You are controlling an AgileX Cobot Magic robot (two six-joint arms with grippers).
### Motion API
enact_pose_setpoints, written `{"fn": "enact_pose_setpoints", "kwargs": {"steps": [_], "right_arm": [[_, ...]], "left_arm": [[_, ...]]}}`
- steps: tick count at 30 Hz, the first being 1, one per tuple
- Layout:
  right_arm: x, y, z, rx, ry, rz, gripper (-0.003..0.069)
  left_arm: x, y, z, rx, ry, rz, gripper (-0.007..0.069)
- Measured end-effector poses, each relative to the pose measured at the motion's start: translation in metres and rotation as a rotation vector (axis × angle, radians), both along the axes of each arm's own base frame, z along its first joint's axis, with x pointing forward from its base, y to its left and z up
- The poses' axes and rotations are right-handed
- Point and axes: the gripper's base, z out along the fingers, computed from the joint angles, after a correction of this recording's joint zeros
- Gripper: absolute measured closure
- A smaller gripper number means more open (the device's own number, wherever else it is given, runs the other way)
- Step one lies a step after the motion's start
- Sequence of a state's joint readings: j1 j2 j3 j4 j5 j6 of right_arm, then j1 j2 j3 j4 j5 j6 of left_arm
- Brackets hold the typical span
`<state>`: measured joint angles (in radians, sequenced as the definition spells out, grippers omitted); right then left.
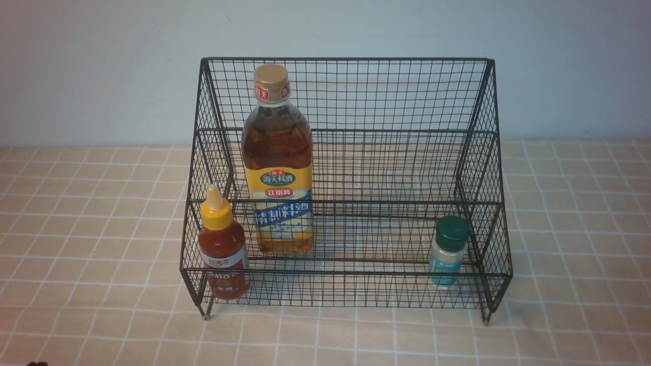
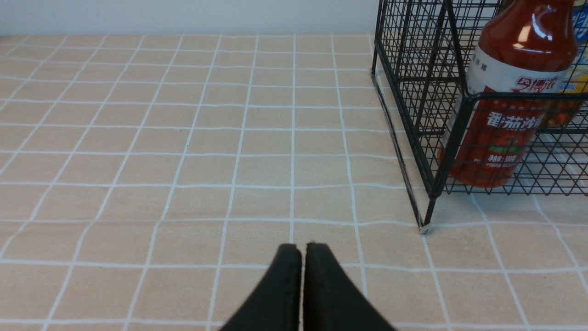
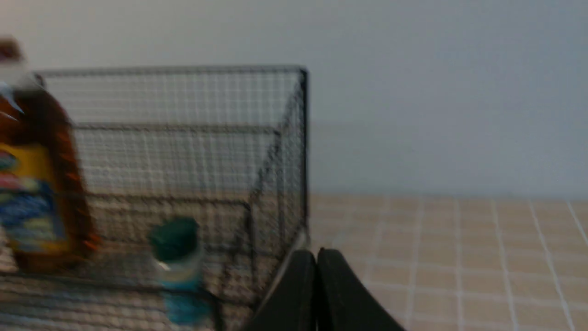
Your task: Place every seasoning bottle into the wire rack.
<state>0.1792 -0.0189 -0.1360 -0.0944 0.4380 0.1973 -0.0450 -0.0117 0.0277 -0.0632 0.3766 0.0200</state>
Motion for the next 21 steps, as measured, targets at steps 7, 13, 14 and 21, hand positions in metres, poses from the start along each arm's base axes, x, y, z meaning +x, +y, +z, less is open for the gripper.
{"fn": "enact_pose_setpoints", "kwargs": {"steps": [7, 13, 14, 21], "right_arm": [[0.009, -0.007, -0.046, -0.017, 0.092, -0.163, 0.0671], [0.008, -0.011, -0.046, -0.026, 0.093, -0.223, 0.0671], [0.008, -0.011, -0.046, -0.027, 0.093, -0.224, 0.0671], [0.008, -0.011, -0.046, -0.027, 0.093, -0.228, 0.0671]], "left_arm": [[0.000, 0.000, 0.000, -0.001, 0.000, 0.000, 0.0631], [0.000, 0.000, 0.000, -0.001, 0.000, 0.000, 0.0631], [0.000, 0.000, 0.000, -0.001, 0.000, 0.000, 0.0631], [0.000, 0.000, 0.000, -0.001, 0.000, 0.000, 0.0631]]}}
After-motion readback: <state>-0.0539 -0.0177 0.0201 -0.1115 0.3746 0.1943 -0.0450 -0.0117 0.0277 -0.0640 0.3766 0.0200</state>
